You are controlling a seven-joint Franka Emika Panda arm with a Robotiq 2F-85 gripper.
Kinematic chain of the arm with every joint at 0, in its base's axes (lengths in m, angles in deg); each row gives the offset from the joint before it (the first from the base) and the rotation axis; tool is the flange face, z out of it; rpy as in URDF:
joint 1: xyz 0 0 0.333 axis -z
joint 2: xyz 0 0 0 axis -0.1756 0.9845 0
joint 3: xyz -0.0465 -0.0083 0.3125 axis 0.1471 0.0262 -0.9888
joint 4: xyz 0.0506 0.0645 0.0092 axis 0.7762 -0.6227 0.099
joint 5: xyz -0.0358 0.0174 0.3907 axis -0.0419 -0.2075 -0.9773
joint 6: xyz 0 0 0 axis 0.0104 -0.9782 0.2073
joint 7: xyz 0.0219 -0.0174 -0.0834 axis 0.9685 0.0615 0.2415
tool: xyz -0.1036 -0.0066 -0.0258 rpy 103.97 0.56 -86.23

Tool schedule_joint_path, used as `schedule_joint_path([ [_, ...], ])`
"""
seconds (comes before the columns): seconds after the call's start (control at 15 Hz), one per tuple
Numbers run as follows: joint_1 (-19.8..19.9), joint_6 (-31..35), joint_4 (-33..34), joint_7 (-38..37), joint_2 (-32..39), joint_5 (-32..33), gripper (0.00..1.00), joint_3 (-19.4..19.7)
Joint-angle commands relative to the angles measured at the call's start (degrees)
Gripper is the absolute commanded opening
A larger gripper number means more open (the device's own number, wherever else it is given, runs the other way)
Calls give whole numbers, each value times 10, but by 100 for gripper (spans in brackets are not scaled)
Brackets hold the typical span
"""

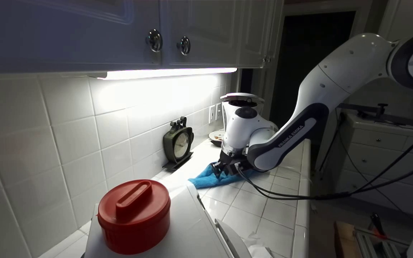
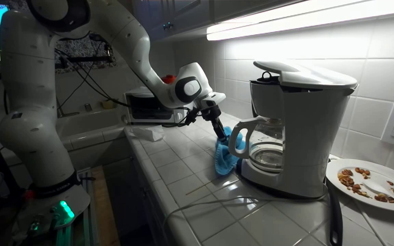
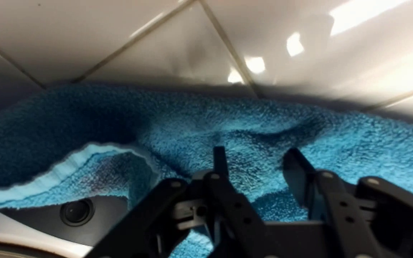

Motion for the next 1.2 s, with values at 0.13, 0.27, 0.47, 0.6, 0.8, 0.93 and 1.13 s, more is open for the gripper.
schedule_joint_path([
  [0.13,5,8,-32,78,-4,-107,4,-31],
  [0.27,16,-2,-45,135,-16,-182,1,-59],
  [0.47,23,-31,-60,220,-38,-293,4,-95],
  [0.6,15,-52,-69,246,-55,-329,4,-100],
  [0.8,6,-97,-85,248,-79,-340,4,-101],
  [0.93,0,-116,-99,234,-99,-320,4,-97],
  [1.13,-1,-138,-115,235,-126,-321,4,-100],
])
